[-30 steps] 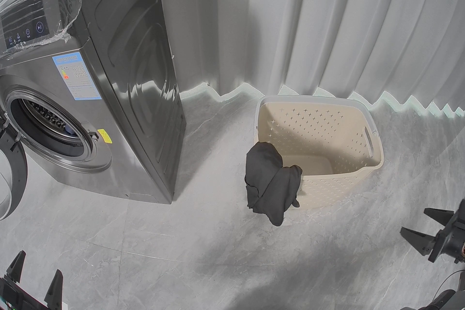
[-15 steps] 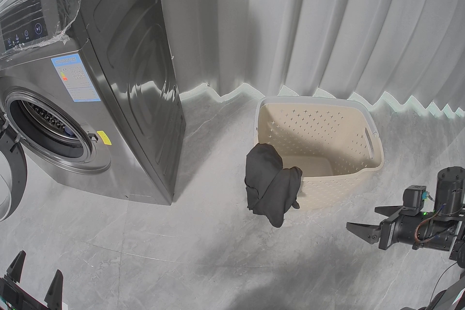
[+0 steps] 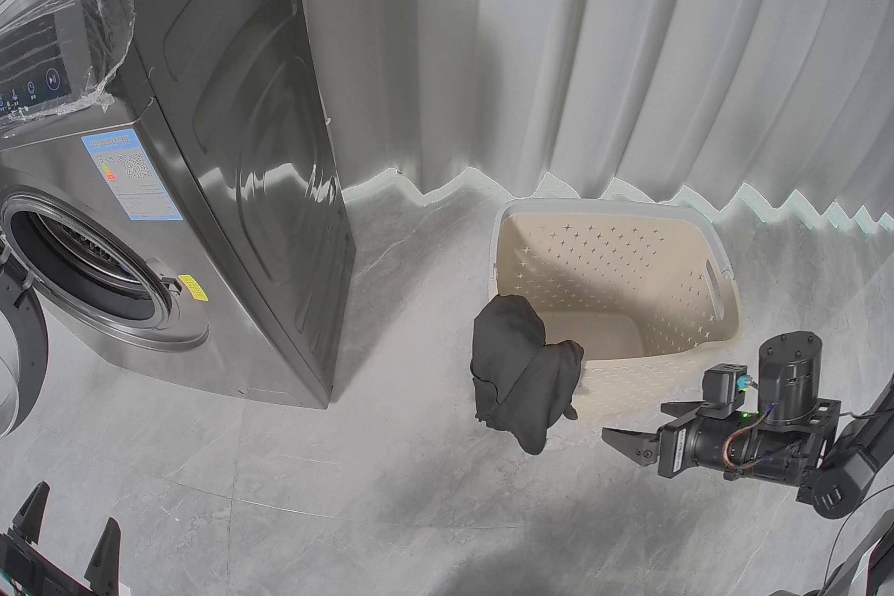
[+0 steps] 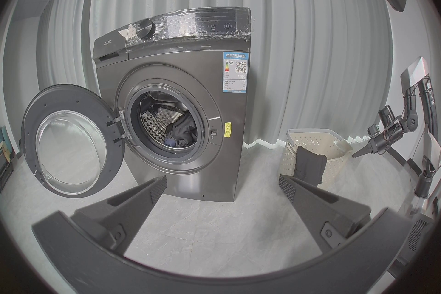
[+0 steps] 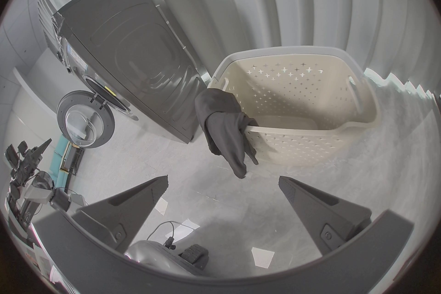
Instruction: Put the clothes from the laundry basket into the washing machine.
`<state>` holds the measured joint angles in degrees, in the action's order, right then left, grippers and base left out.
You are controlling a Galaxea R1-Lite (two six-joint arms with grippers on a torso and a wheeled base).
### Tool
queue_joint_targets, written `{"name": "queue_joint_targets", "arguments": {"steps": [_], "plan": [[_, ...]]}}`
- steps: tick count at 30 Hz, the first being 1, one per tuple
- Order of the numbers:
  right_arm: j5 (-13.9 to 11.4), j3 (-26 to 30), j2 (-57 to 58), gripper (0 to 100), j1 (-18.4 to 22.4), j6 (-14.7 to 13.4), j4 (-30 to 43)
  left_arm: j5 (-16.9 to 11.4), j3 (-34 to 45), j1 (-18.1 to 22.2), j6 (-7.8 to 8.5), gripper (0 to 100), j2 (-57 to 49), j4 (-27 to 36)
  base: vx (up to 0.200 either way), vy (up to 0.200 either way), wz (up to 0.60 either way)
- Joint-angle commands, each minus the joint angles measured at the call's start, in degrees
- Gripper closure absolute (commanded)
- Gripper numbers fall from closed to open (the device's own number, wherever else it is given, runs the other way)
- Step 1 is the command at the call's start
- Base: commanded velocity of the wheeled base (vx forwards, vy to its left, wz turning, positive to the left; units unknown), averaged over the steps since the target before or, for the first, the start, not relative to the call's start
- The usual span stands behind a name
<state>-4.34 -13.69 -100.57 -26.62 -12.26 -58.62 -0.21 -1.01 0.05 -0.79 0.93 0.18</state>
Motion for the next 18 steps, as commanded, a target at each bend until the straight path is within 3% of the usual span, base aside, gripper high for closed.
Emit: {"name": "queue_joint_targets", "arguments": {"steps": [1, 6, 14, 18], "plan": [[0.7, -1.9, -10.3, 0, -2.5, -0.2, -6.5, -0.1, 0.9, 0.0, -0.09, 0, -0.9, 0.0, 0.000, 0.000, 0.00], [3.3, -5.2, -17.4, 0, -3.5, 0.3, -14.0, -0.1, 0.9, 0.0, -0.17, 0, -0.9, 0.0, 0.000, 0.000, 0.00], [3.6, -12.1, -23.2, 0, -3.3, 0.9, -14.9, -0.1, 0.9, 0.0, -0.26, 0, -0.9, 0.0, 0.000, 0.000, 0.00], [3.6, -14.7, -25.3, 0, -2.9, 2.5, -14.8, -0.1, 0.9, 0.0, -0.35, 0, -0.9, 0.0, 0.000, 0.000, 0.00]]}}
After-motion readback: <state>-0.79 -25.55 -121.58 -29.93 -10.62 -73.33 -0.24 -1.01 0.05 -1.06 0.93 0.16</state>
